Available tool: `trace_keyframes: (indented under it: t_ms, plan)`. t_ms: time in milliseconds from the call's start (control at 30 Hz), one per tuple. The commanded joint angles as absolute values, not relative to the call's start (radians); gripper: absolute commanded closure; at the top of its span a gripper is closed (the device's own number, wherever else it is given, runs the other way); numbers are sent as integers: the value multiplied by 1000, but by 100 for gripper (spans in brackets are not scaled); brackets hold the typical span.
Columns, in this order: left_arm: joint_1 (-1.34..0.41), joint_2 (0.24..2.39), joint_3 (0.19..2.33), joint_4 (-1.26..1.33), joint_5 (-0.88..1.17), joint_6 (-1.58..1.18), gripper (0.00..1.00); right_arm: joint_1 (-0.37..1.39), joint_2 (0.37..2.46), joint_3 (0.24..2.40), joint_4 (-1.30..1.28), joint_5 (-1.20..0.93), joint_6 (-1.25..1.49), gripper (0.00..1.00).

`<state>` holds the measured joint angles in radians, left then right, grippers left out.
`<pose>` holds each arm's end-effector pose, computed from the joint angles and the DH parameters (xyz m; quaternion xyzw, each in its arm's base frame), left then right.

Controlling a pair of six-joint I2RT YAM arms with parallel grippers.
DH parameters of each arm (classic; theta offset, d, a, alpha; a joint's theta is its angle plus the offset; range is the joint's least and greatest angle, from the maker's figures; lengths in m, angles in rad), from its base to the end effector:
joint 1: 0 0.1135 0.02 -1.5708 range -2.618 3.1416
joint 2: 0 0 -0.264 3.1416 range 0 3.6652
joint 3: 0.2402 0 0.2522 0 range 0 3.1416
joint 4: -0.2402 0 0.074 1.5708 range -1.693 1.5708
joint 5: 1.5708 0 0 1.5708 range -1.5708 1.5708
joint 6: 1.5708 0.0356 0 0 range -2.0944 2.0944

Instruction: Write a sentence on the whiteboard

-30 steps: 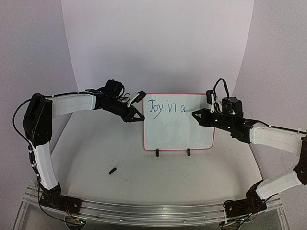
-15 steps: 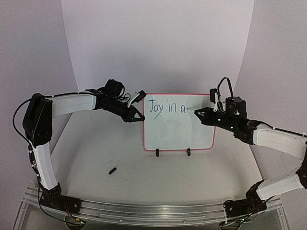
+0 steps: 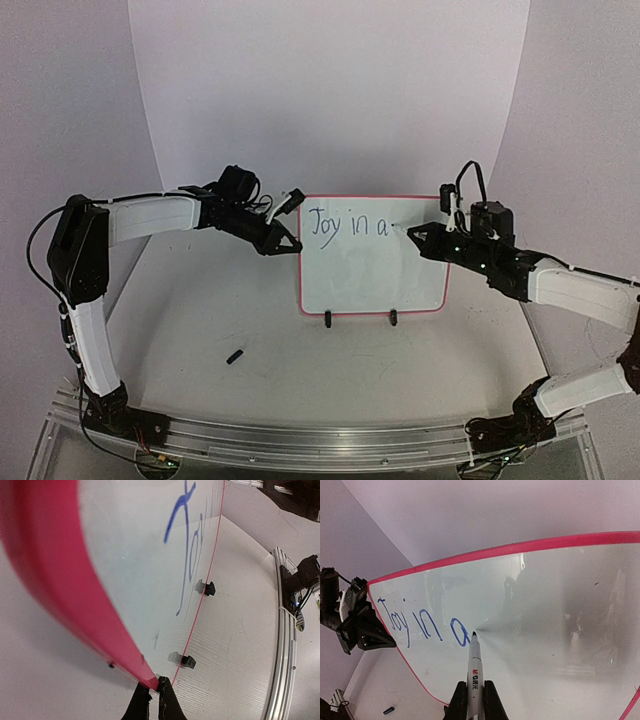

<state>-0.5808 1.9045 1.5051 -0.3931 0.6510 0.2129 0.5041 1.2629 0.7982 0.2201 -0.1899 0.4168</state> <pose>0.3454 -0.2525 0.2501 0.4507 0.7616 -0.3566 0.2993 0.2521 0.1467 0.2826 -0.0925 0.7812 0.3392 0.5158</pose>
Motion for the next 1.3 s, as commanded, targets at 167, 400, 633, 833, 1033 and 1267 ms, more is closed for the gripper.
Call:
trace_keyframes:
  t_ms: [167,400,633,833,1033,1267]
  plan:
    - [-604,1917,1500,-496,582,287,100,499,1305,860,259,-142,410,100]
    - [-606,1920,1500,-498,582,287,100,500,1340,871,257,-188,399,100]
    - [-606,1920,1502,-498,582,287,100,501,1329,828,236,-200,404,100]
    - [-606,1922,1503,-498,584,287,100,500,1301,811,211,-186,402,100]
    - [-606,1919,1502,-499,581,287,100,501,1283,816,204,-152,400,100]
    - [-606,1920,1503,-500,580,287,100,500,1239,838,202,-180,397,100]
